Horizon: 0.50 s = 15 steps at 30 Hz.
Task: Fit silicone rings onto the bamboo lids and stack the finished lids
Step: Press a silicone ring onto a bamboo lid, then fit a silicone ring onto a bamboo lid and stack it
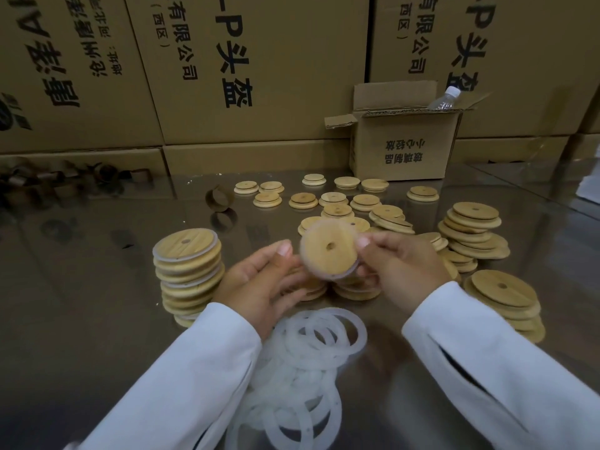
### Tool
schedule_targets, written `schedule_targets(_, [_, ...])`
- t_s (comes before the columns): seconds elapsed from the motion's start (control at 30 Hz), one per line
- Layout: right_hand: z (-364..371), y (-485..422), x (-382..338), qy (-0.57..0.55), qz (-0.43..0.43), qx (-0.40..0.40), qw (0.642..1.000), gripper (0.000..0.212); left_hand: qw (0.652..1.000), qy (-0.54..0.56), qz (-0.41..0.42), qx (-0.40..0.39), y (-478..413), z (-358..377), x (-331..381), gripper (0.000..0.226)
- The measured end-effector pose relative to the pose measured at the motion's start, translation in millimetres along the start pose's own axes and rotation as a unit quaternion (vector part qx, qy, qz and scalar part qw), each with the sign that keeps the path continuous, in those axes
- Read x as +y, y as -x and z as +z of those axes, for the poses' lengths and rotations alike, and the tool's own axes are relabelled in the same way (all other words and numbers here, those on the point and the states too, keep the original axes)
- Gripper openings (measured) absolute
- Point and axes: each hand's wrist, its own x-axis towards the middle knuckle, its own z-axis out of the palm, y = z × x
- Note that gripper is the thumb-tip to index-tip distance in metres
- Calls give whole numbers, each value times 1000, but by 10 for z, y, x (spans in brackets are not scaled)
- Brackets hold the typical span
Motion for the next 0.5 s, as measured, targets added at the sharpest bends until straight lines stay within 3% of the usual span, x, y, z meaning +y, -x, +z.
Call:
schedule_targets(0.1, [-164,-160,40,-68,47,122,989,22,999,-10,20,31,-12,-6,11,22])
schedule_targets(0.17, [-223,-238,81,-95,81,163,979,24,999,-9,26,43,-17,-5,11,18])
schedule_targets(0.33, [-171,-278,201,-2,69,148,987,5,998,-14,37,54,-26,-20,0,16])
schedule_targets(0.5, [-23,-233,272,92,17,133,987,15,985,-130,89,66,-34,-25,-39,13])
